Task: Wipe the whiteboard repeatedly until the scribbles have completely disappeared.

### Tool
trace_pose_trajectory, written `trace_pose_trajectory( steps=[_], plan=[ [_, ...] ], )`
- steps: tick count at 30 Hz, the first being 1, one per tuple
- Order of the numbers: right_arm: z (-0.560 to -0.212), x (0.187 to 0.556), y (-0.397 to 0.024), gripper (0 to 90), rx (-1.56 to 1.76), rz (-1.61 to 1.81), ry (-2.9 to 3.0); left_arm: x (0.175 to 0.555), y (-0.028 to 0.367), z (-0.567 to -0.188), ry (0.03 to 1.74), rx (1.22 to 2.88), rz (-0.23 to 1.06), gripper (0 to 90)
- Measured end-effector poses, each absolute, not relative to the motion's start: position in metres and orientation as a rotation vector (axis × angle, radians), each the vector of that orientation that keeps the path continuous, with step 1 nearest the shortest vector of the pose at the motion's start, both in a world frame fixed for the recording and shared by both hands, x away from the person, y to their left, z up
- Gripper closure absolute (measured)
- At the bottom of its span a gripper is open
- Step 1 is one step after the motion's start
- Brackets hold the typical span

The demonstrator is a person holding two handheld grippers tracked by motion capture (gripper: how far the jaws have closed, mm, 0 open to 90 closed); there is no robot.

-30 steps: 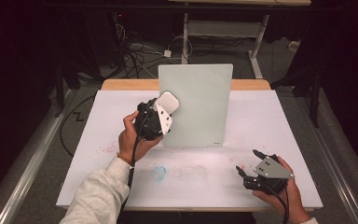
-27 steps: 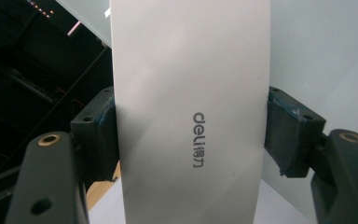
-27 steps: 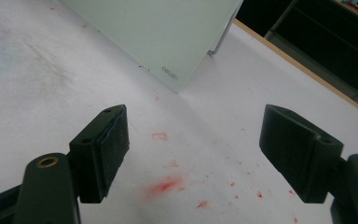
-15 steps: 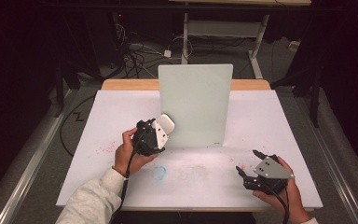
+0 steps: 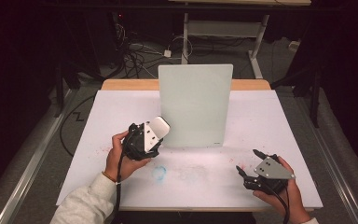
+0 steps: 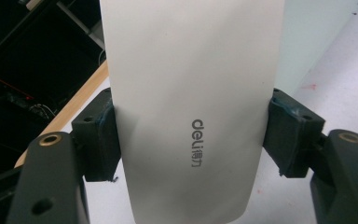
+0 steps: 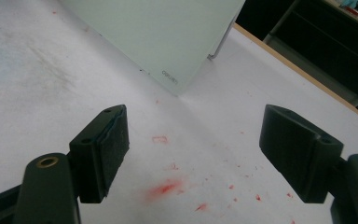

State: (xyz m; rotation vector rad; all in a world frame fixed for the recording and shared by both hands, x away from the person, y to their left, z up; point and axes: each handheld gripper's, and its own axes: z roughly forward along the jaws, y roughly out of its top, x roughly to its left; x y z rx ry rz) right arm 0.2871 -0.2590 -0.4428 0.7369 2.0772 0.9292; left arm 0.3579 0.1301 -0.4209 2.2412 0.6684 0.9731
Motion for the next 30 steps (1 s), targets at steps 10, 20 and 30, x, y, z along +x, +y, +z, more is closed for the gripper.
trace_pose_trajectory(
  steps=[10,20,30],
  plan=[
    [-0.443,0.288,-0.259,24.6,0.738,0.932,2.076,0.345,0.137,-0.416,0.629,2.236,0.890,29.0],
    [-0.442,0.290,-0.259,24.6,0.746,0.932,2.075,0.337,0.129,-0.414,0.585,2.226,0.810,28.9],
    [-0.443,0.291,-0.259,24.6,0.750,0.932,2.076,0.331,0.123,-0.415,0.526,2.253,0.760,29.0]
  ],
)
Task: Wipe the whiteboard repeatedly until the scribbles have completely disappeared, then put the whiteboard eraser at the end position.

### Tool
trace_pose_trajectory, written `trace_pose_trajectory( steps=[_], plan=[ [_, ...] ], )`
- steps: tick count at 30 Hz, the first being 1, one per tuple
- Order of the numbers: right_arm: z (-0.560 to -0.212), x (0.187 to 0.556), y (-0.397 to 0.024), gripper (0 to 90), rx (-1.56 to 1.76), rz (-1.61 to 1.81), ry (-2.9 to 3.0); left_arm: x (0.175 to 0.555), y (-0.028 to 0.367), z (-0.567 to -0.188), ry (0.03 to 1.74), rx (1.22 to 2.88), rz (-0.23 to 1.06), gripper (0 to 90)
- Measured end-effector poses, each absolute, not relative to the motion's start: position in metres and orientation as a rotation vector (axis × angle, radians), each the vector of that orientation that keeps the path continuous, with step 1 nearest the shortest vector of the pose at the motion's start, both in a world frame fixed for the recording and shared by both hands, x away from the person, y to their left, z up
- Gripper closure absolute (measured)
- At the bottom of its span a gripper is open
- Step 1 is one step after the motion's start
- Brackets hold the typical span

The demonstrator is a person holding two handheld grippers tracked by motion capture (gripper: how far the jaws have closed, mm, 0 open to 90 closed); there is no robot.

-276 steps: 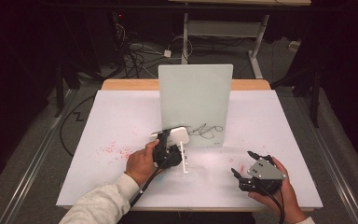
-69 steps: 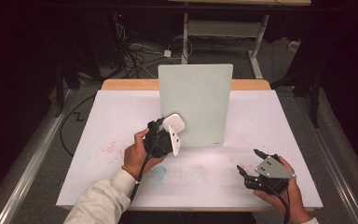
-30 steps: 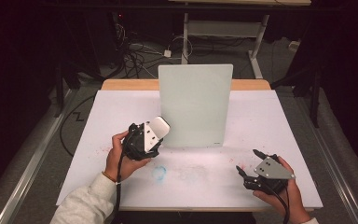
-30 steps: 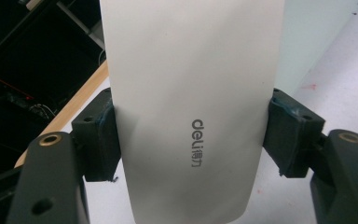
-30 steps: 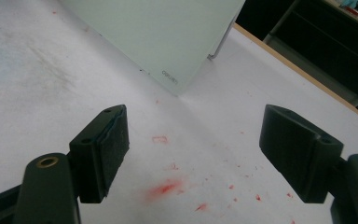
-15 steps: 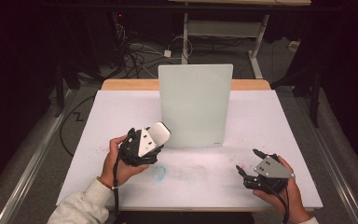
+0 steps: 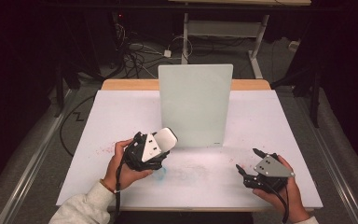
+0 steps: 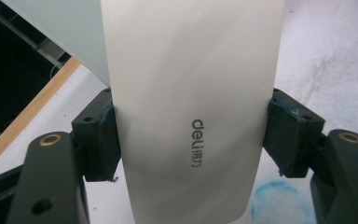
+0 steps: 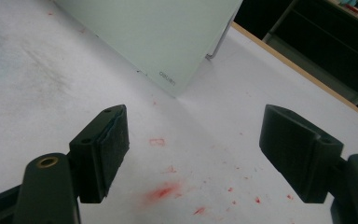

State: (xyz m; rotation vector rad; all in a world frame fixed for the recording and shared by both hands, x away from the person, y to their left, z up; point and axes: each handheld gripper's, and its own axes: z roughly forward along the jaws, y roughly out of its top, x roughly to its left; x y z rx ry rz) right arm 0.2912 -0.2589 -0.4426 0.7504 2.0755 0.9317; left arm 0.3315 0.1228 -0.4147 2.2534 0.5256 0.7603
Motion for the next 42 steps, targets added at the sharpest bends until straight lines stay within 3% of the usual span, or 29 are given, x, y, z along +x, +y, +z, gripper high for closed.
trace_pose_trajectory(
  steps=[23,42],
  plan=[
    [-0.444,0.295,-0.254,24.6,0.723,0.939,2.093,0.322,0.106,-0.417,0.365,2.425,0.596,28.9],
    [-0.446,0.292,-0.253,24.7,0.721,0.932,2.103,0.333,0.057,-0.428,0.151,2.618,0.375,28.9]
  ],
)
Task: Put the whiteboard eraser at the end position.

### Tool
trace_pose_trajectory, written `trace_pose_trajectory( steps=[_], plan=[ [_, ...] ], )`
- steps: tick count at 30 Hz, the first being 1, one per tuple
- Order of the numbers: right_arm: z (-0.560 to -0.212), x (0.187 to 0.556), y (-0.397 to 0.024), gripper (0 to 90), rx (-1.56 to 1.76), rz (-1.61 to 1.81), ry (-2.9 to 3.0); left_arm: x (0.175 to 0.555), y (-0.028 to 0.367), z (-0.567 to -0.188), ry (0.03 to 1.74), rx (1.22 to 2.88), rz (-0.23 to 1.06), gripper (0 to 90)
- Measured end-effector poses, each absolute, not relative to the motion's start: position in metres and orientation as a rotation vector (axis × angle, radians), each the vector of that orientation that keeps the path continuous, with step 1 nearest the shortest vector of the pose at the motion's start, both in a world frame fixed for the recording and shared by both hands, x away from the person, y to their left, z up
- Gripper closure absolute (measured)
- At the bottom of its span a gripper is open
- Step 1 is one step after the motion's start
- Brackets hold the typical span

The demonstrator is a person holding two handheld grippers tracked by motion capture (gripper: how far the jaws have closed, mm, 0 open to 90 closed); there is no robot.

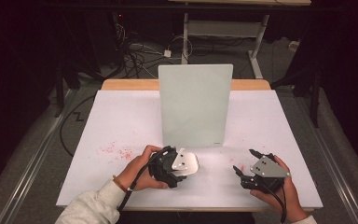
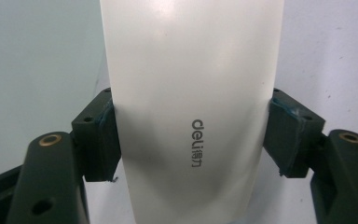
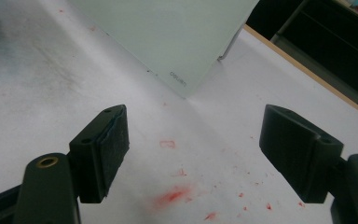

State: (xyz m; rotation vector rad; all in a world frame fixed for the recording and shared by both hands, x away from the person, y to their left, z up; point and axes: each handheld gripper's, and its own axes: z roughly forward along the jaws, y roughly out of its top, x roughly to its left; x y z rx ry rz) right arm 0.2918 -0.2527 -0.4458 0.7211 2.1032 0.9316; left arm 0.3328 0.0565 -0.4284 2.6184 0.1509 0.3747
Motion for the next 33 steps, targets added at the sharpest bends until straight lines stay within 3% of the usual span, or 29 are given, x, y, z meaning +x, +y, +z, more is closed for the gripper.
trace_pose_trajectory(
  steps=[12,21,29,33],
  plan=[
    [-0.447,0.293,-0.255,24.8,0.731,0.924,2.103,0.343,0.016,-0.441,-0.013,2.726,0.336,28.8],
    [-0.447,0.293,-0.255,24.9,0.730,0.927,2.105,0.350,0.001,-0.449,-0.018,2.745,0.326,28.1],
    [-0.448,0.293,-0.255,25.1,0.727,0.923,2.113,0.350,0.007,-0.444,0.014,2.659,0.295,24.6],
    [-0.448,0.293,-0.255,25.1,0.727,0.923,2.113,0.346,0.012,-0.436,0.017,2.610,0.342,20.9]
  ],
)
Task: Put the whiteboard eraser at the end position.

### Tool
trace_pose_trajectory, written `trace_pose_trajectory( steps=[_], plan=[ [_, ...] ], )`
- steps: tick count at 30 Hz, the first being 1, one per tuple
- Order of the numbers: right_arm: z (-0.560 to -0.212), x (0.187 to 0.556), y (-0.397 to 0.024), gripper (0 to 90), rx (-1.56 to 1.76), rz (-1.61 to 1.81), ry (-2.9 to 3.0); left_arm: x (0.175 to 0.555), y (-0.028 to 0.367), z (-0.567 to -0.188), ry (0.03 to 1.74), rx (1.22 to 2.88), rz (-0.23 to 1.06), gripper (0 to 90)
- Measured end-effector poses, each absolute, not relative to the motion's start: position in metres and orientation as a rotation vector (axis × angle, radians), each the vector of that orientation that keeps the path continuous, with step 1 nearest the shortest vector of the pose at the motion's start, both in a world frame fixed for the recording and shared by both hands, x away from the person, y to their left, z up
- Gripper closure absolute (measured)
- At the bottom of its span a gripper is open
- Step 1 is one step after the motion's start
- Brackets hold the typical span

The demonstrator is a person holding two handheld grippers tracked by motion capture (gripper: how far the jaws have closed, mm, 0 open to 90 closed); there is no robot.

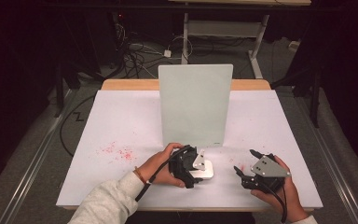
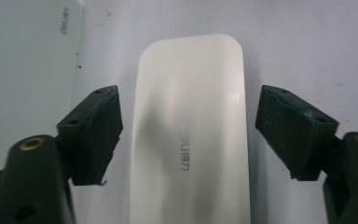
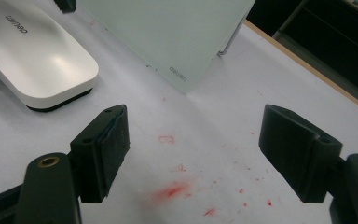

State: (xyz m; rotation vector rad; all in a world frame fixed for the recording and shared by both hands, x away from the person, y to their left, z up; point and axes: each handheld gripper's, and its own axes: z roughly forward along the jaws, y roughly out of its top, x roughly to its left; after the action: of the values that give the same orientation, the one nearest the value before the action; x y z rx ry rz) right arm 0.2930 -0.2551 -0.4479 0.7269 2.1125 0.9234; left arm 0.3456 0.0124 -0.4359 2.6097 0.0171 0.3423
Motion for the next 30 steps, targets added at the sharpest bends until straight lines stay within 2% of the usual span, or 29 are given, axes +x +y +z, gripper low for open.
trace_pose_trajectory(
  steps=[17,30],
  plan=[
    [-0.446,0.291,-0.254,25.1,0.709,0.942,2.115,0.342,0.047,-0.418,0.206,2.294,0.585,19.5],
    [-0.445,0.288,-0.252,25.1,0.702,0.973,2.122,0.340,0.054,-0.418,0.241,2.248,0.682,19.1]
  ],
)
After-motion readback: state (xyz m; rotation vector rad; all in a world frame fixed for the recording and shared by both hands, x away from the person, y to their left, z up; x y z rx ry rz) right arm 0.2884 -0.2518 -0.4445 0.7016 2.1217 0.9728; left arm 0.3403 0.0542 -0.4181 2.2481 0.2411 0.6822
